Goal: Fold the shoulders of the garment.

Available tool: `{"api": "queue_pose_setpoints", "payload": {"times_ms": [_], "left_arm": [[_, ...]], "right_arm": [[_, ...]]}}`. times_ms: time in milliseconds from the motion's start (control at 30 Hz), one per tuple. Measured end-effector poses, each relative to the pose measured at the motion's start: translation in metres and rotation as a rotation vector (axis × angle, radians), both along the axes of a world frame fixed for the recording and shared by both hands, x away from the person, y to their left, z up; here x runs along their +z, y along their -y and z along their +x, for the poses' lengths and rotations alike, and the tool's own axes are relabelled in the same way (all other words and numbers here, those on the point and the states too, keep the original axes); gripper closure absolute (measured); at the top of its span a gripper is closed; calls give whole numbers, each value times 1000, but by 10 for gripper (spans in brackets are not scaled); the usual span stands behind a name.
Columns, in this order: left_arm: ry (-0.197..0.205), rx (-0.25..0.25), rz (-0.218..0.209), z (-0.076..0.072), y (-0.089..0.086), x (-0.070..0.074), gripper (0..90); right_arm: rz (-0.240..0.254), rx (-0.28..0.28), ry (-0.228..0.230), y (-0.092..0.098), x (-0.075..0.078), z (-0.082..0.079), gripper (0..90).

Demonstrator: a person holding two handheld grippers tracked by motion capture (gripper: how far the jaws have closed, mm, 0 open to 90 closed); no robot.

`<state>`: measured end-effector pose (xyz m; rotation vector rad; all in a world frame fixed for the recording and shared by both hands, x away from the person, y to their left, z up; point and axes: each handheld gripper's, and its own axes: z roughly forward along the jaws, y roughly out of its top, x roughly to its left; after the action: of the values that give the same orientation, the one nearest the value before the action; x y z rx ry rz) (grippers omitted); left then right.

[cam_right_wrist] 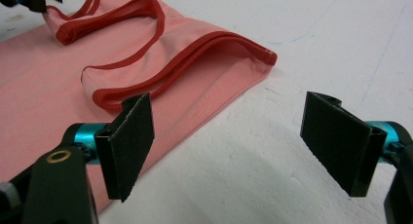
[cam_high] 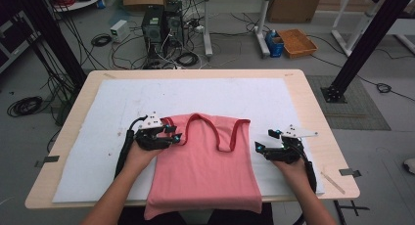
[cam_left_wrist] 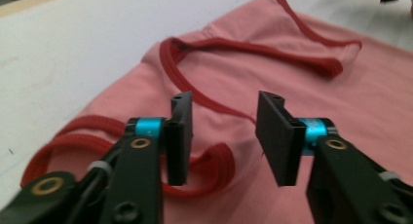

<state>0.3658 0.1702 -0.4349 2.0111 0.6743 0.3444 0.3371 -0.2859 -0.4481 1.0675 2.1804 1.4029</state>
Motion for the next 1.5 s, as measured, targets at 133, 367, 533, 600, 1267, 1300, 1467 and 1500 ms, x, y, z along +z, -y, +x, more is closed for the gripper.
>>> {"api": "queue_pose_setpoints", "payload": {"times_ms": [133, 367, 533, 600, 1267, 1300, 1467, 1500], "left_arm": [[-5, -16, 50, -3, 0, -6, 762], [-7, -10, 37, -12, -11, -8, 850], [3, -2, -1, -22, -19, -11, 851], [-7, -7, 0, -26, -20, -14, 850], [36, 21, -95, -27, -31, 8, 378], [39, 35, -105, -27, -33, 9, 360], [35, 61, -153, -22, -44, 12, 282], [32, 60, -162, -20, -47, 13, 269]], "right_arm": [[-2, 1, 4, 0, 0, 0, 196], [-4, 1, 1, 0, 0, 1, 196], [-7, -1, 2, 0, 0, 0, 196], [-5, -2, 0, 0, 0, 0, 196], [8, -8, 4, 1, 0, 0, 196], [10, -10, 8, 1, 0, 0, 196], [24, -10, 15, 3, 0, 0, 196], [28, -13, 12, 3, 1, -1, 196]]}}
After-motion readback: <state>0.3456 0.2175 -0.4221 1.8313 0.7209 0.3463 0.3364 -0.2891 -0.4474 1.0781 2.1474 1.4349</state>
